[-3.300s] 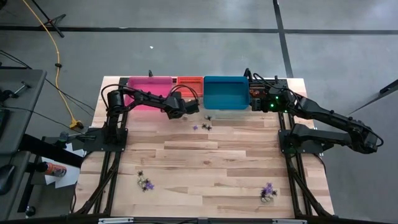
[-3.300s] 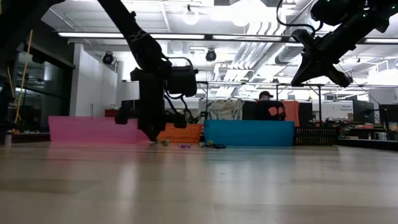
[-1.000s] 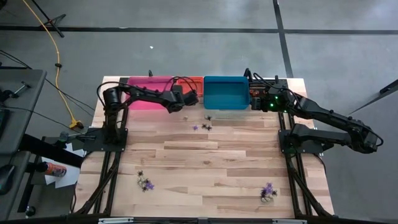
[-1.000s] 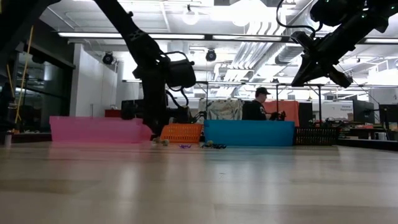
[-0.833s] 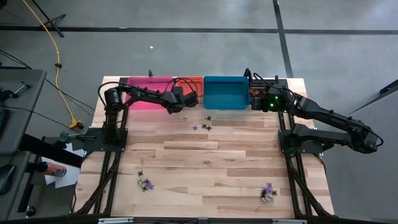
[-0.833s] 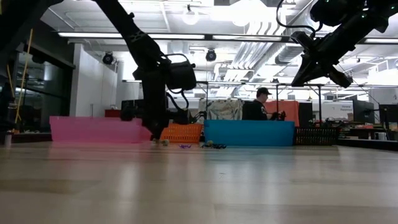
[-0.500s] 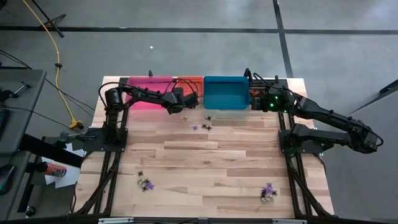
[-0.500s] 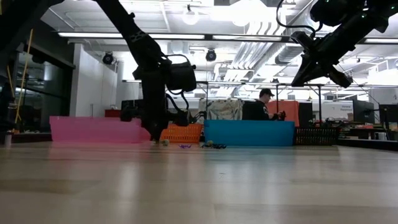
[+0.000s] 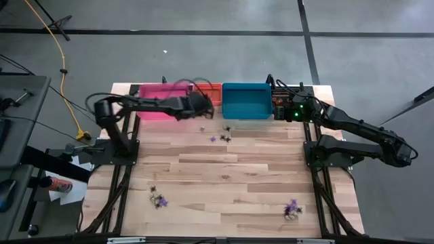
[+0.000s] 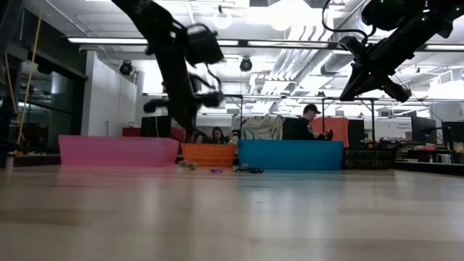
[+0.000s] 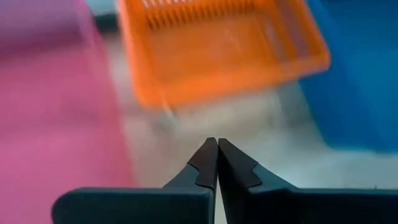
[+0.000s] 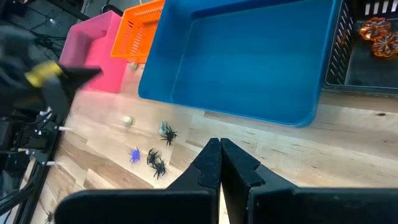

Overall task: Sort Halloween decoration
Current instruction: Put the white skull toy into the pink bin

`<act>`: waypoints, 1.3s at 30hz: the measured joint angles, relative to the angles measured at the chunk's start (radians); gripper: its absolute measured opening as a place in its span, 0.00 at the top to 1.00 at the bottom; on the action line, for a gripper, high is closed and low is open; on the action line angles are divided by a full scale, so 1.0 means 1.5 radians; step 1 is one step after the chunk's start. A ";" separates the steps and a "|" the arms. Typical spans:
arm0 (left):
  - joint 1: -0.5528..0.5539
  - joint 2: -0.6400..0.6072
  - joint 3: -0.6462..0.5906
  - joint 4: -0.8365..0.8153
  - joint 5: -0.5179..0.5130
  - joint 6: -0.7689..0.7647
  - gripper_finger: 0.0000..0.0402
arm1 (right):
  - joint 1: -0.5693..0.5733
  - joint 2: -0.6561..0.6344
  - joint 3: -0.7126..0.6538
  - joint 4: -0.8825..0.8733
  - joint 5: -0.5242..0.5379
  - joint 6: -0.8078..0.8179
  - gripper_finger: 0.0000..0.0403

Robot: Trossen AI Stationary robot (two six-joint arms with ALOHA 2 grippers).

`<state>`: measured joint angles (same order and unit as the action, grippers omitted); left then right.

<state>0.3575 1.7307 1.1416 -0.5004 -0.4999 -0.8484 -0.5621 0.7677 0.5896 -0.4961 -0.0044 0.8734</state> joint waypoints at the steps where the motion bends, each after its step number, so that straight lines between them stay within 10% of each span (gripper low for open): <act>1: 0.012 -0.015 0.000 -0.002 0.001 0.022 1.00 | 0.000 0.000 0.000 0.000 0.000 0.000 1.00; 10: 0.113 0.000 0.021 -0.104 0.256 0.202 1.00 | 0.000 0.000 0.000 0.000 0.000 0.001 1.00; 24: 0.109 0.011 0.109 -0.203 0.201 0.611 0.98 | 0.000 0.000 0.000 0.000 0.020 0.013 1.00; 39: 0.054 0.172 0.211 -0.252 0.069 0.687 0.56 | 0.000 0.009 0.000 0.000 0.020 0.061 1.00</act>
<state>0.4384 1.9890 1.4587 -0.8782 -0.3958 0.1826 -0.5617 0.7816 0.5896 -0.4955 0.0252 0.9653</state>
